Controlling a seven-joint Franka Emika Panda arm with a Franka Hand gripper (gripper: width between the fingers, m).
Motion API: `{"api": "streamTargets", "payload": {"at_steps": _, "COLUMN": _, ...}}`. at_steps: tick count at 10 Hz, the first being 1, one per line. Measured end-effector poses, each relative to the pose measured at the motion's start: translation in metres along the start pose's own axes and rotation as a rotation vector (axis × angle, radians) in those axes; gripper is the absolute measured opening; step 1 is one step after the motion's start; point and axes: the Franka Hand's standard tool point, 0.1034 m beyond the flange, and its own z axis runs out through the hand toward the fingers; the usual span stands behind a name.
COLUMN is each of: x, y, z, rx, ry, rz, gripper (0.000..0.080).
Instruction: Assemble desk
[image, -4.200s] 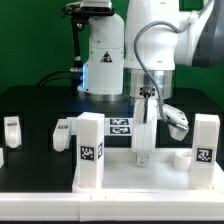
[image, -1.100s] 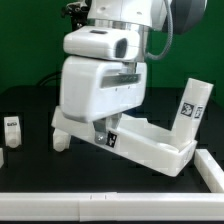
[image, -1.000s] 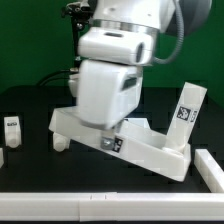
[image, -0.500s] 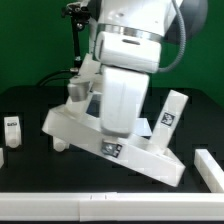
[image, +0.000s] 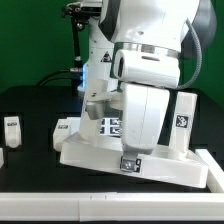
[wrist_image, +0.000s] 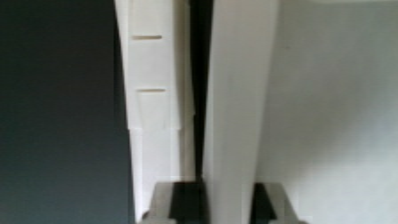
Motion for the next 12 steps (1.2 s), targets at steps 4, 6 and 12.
{"api": "streamTargets", "payload": {"at_steps": 4, "x": 0.019, "y": 0.008, "z": 0.01, "rx": -0.001, "ry": 0.003, "rz": 0.003, "gripper": 0.0057}}
{"api": "streamTargets", "payload": {"at_steps": 6, "x": 0.026, "y": 0.006, "z": 0.016, "rx": -0.001, "ry": -0.005, "rz": 0.014, "gripper": 0.0057}}
{"api": "streamTargets", "payload": {"at_steps": 12, "x": 0.024, "y": 0.003, "z": 0.024, "rx": 0.003, "ry": -0.016, "rz": 0.017, "gripper": 0.0057}}
